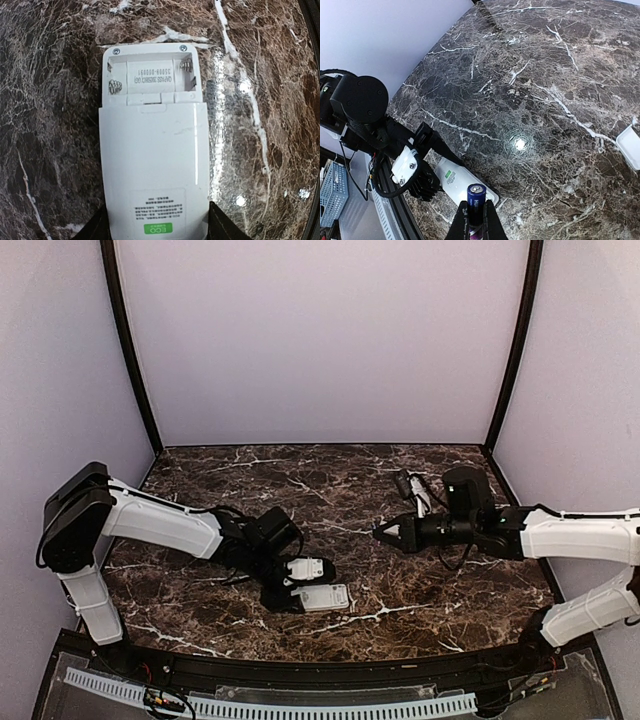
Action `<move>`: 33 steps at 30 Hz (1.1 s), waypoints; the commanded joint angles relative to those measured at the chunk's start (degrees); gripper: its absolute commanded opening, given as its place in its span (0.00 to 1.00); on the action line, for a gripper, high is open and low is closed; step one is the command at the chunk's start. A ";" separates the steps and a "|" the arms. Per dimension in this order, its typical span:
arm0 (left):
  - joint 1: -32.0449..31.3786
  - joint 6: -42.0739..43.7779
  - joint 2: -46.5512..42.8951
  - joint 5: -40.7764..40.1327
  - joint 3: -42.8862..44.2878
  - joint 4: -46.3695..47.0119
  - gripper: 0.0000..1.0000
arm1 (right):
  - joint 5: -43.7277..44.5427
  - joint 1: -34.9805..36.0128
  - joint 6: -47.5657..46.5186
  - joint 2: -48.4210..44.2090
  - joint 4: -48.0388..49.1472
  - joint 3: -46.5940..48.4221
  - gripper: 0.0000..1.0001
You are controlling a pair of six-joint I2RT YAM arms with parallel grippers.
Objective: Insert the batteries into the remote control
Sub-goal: Adjust the remote control without batteries at the center of the board.
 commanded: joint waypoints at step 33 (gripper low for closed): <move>-5.44 -4.61 4.48 -1.61 4.26 -2.32 0.18 | -1.73 12.91 -22.09 -18.79 14.29 -8.92 0.00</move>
